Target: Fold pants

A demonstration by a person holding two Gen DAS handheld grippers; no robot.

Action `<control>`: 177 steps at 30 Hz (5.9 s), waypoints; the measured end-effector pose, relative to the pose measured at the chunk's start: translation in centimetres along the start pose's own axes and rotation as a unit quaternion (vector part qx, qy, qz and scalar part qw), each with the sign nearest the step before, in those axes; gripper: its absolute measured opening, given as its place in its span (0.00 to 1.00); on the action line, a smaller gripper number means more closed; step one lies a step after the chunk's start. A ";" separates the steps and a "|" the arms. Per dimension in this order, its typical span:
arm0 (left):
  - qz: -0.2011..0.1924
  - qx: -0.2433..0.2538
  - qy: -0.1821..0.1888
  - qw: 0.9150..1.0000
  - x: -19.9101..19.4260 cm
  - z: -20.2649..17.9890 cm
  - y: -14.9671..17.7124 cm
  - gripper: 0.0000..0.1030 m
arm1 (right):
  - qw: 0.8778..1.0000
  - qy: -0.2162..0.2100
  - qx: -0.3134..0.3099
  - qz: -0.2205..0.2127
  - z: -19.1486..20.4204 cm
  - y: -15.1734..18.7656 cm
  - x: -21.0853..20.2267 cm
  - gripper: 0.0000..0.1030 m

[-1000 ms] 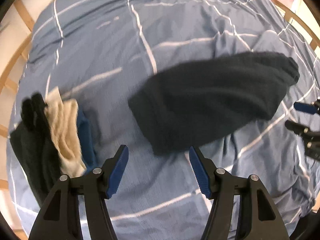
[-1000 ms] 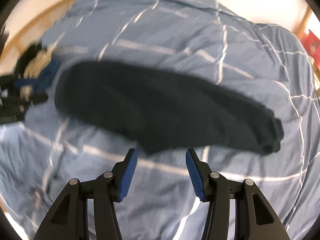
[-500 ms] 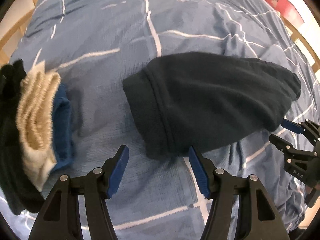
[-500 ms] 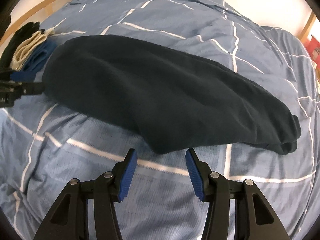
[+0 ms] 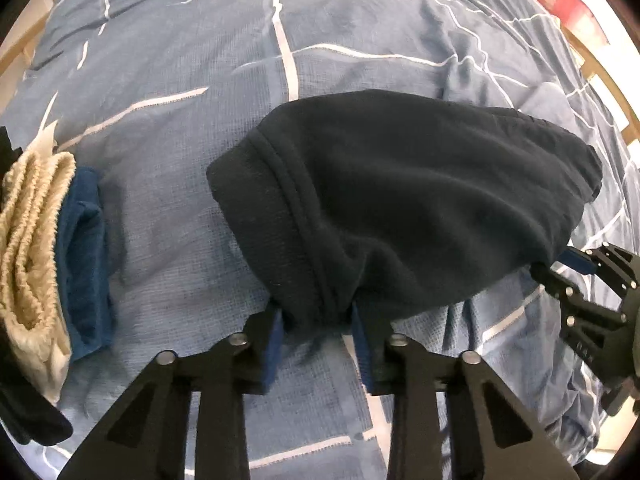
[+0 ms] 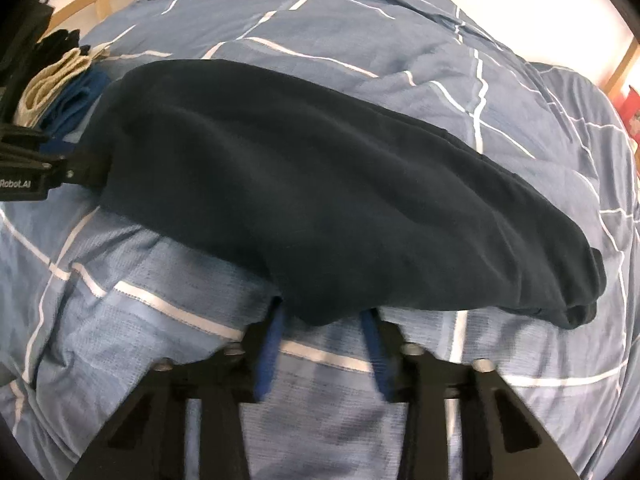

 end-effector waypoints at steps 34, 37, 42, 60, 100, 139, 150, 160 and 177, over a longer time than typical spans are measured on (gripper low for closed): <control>-0.014 0.118 -0.092 0.989 -8.5 -7.1 -1.1 0.55 | 0.991 -0.023 0.129 -0.013 -7.4 0.9 -9.4 0.44; -0.043 0.124 -0.068 0.989 -9.2 -10.3 -3.0 0.56 | 0.983 0.009 0.178 -0.043 -11.4 1.0 -10.7 0.46; -0.064 0.143 -0.019 0.987 -8.4 -16.2 -5.7 0.56 | 0.967 0.057 0.244 -0.050 -18.3 2.4 -10.4 0.46; -0.067 0.278 0.087 0.954 -1.3 -29.8 -16.9 0.56 | 0.924 -0.004 0.379 -0.054 -26.7 3.0 -3.8 0.44; 0.105 0.389 0.206 0.892 7.9 -41.4 -20.6 0.37 | 0.831 -0.063 0.552 -0.021 -28.2 6.9 0.3 0.16; -0.028 0.051 -0.059 0.997 4.4 -24.0 -10.7 0.50 | 0.854 -0.095 0.512 -0.002 -28.0 5.9 2.6 0.21; -0.072 -0.034 -0.063 0.995 -3.8 -18.7 -8.9 0.51 | 0.929 -0.048 0.360 -0.072 -25.1 -1.0 -5.8 0.18; -0.076 -0.068 -0.047 0.994 -8.9 -10.0 -5.2 0.51 | 0.972 -0.035 0.196 -0.129 -14.6 -9.7 -12.5 0.18; -0.053 -0.121 -0.030 0.991 -11.4 3.7 3.3 0.51 | 0.991 -0.086 0.015 -0.103 7.4 -15.7 -12.0 0.17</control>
Point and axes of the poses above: each gripper's, at about its wrist camera, not at the fingertips, and x roughly the way its jaws point, z to its left, y to its underside, the point moved 4 cm from there along x, roughly the way its jaws point, and after that the axes turned 1 degree about x, right-handed, at the moved point
